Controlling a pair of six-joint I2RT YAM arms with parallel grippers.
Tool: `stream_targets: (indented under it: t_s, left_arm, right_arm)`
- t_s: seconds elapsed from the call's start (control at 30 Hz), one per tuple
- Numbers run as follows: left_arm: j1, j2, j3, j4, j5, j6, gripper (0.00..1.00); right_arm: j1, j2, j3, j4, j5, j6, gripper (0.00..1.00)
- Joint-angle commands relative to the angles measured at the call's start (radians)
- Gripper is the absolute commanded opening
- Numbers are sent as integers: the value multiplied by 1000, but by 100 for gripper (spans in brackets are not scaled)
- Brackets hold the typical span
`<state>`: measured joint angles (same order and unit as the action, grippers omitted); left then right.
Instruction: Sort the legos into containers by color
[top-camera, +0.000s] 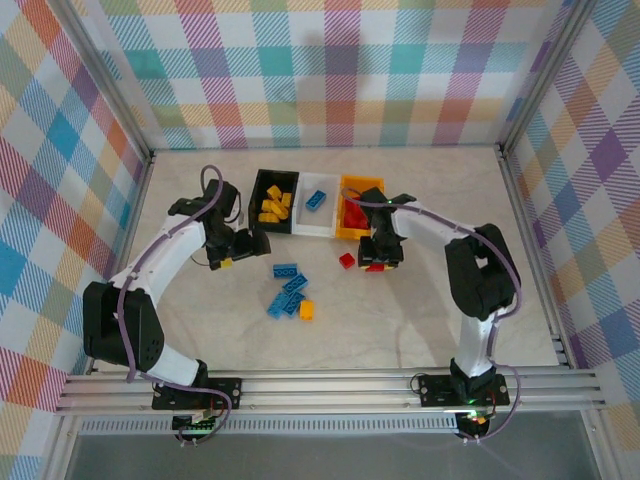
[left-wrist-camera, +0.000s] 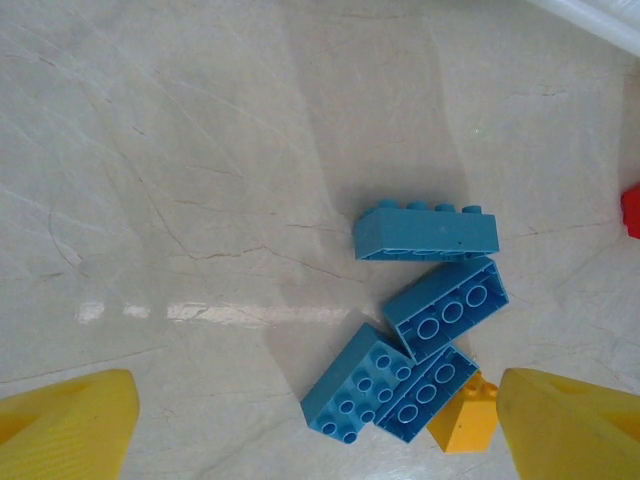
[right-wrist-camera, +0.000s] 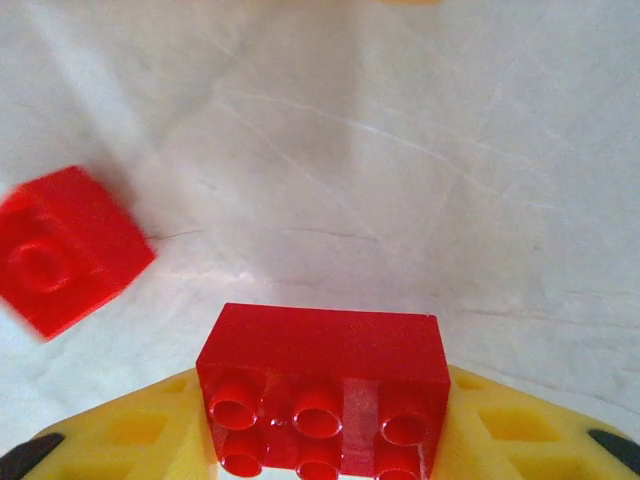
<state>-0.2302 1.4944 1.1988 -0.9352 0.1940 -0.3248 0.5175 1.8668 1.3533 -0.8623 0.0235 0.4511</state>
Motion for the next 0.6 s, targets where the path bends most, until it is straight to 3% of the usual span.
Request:
stream_targets:
  t_s: [0.0, 0.13, 0.43, 0.57]
  left_arm:
    - [11, -20, -17, 13, 33, -2, 93]
    - [11, -23, -36, 15, 61, -6, 93]
    - [5, -78, -116, 22, 99, -33, 100]
    - [5, -114, -141, 20, 106, -43, 100]
  right_arm:
    - [-2, -67, 80, -43, 5, -24, 43]
    - [-22, -24, 216, -57, 4, -50, 43]
    - [-112, 279, 614, -92, -9, -97, 45]
    - [-130, 384, 751, -126, -19, -108, 53]
